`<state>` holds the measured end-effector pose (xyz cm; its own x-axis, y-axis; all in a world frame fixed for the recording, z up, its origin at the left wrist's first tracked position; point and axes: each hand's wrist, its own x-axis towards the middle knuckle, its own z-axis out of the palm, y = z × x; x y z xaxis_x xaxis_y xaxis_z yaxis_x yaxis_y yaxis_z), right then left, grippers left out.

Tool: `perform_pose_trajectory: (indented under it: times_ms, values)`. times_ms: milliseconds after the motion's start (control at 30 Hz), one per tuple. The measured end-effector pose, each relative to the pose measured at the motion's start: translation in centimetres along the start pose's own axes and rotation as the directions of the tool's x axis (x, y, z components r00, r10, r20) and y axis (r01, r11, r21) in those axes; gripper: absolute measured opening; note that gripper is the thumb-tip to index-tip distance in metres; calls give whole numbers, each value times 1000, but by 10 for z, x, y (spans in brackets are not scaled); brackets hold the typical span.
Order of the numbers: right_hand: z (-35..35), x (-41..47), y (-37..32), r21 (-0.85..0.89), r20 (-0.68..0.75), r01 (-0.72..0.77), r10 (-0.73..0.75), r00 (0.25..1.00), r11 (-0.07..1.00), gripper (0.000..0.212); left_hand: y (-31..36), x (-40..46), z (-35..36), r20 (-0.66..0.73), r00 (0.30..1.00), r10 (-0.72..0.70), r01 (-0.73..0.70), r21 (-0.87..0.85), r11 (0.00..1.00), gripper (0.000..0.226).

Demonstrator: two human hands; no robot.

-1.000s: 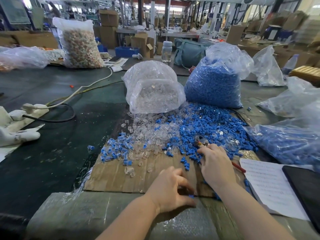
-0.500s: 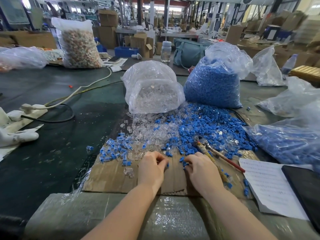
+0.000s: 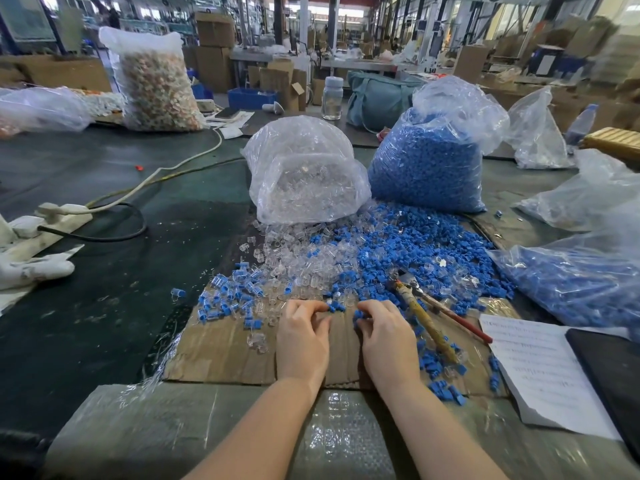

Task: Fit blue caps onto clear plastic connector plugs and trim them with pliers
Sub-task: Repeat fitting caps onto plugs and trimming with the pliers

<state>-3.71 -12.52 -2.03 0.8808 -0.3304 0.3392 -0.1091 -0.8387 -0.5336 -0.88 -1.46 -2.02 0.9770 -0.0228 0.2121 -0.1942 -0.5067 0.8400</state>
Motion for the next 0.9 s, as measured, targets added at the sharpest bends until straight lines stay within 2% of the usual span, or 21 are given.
perform_pose_trajectory:
  times_ms: [167, 300, 533, 667, 800, 900]
  values:
    - [5, -4, -2, 151, -45, -1, 8, 999, 989, 23, -1, -5, -1, 25, 994, 109, -109, 14, 994, 11]
    - [4, -5, 1, 173, -53, -3, 12, 999, 985, 22, -4, -6, 0, 67, 986, 155, -157, 23, 987, 13]
    - [3, -7, 0, 229, -51, -23, 35, 998, 973, 14, -6, -6, 1, 60, 979, 192, -194, 20, 981, 21]
    - [2, -8, -1, 257, -31, 2, 6, 1000, 966, 12, -6, -7, -1, 90, 979, 183, -182, -19, 983, 30]
    - [2, -9, -2, 257, -16, 43, -41, 999, 965, 13, -7, -6, -3, 87, 988, 130, -124, -68, 990, 21]
    - [5, -8, 0, 193, -28, 46, -42, 999, 980, 18, -7, -5, -3, 72, 994, 87, -83, -61, 995, 15]
